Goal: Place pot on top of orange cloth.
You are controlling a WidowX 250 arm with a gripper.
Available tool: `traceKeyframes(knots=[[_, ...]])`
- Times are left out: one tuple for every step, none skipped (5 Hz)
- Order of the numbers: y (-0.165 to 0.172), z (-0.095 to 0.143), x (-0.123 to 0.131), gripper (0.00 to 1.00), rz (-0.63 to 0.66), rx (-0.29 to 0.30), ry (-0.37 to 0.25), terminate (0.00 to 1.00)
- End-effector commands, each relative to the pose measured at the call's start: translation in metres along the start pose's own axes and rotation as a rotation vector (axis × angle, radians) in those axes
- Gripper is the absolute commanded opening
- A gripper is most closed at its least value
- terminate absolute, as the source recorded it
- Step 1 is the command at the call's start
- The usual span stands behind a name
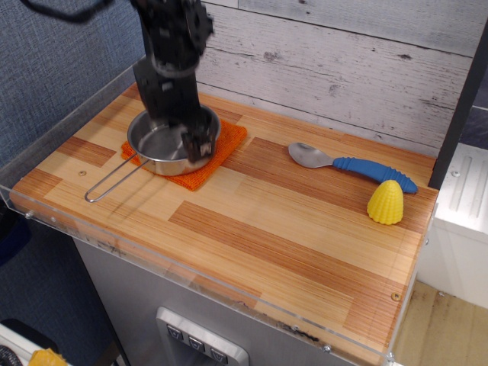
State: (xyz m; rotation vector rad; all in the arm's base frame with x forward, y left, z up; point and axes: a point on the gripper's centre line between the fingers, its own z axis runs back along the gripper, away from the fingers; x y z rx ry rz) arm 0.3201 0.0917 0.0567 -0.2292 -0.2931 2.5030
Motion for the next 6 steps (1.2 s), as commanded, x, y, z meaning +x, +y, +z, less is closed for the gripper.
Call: traceKeyframes(knots=[[-0.009,0.053,-0.004,1.0,0.037,-0.083,0.067,0.0],[-0.004,0.068,0.0,1.0,0.045,-0.09,0.1,0.0],[-0.002,0.078,0.002,1.0,0.028,-0.07,0.097,0.0],[-0.002,0.078,0.002,1.0,0.028,-0.07,0.097,0.0],[-0.002,0.078,0.002,1.0,0.028,-0.07,0.097,0.0],[-0.002,0.078,0.002,1.0,0.028,-0.07,0.097,1.0]])
